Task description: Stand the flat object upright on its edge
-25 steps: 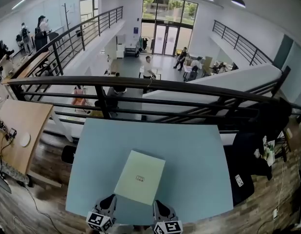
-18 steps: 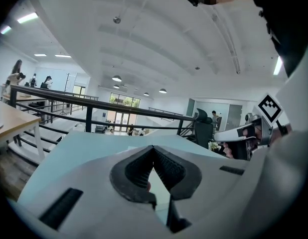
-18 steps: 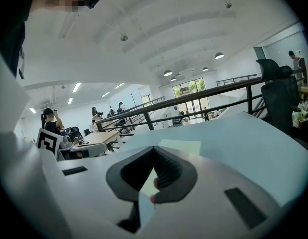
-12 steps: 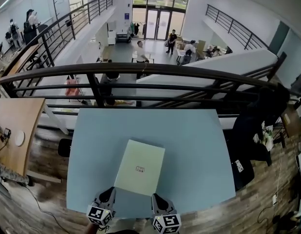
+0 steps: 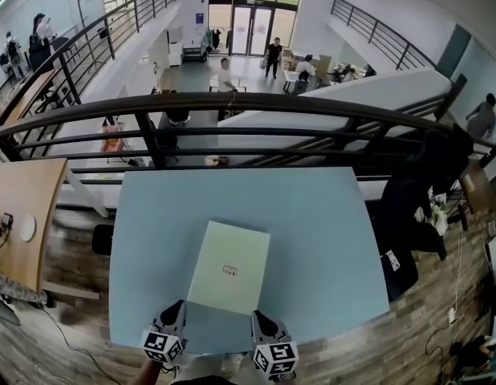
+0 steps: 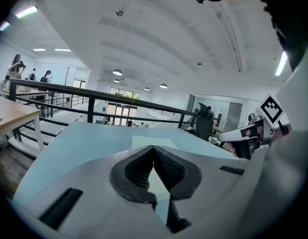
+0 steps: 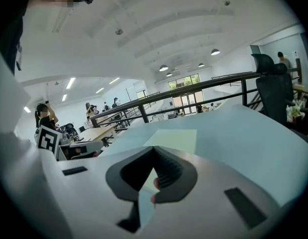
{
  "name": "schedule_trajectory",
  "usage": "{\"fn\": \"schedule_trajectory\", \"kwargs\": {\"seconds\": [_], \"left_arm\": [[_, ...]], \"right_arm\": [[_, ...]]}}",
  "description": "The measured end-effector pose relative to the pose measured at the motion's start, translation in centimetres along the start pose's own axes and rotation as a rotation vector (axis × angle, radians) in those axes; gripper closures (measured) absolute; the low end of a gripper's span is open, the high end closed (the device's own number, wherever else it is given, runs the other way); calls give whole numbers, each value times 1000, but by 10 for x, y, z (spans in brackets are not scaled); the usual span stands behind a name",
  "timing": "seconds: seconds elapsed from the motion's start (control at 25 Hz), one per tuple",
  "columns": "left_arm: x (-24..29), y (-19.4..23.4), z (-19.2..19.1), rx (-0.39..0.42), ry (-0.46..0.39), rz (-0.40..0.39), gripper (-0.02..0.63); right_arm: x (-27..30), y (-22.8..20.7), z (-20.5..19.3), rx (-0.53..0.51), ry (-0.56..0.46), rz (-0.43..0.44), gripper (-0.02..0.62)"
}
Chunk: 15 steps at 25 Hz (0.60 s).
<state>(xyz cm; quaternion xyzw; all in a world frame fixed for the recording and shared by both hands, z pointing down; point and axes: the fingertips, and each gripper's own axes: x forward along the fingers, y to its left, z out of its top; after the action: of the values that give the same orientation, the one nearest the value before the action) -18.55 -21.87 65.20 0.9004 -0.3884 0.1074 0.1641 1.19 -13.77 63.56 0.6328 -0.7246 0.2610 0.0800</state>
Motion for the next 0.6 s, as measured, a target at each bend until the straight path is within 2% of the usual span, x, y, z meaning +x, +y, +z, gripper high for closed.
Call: {"fn": "schedule_trajectory", "kwargs": {"seconds": [0.44,0.6], "left_arm": [[17,23,-44,4,98,-23,600],[22,30,-61,12,140,-30,543]], "right_arm": [[19,-17,-49,33,111,-47,589],[25,-24,-66,62,151,-47,588]]}}
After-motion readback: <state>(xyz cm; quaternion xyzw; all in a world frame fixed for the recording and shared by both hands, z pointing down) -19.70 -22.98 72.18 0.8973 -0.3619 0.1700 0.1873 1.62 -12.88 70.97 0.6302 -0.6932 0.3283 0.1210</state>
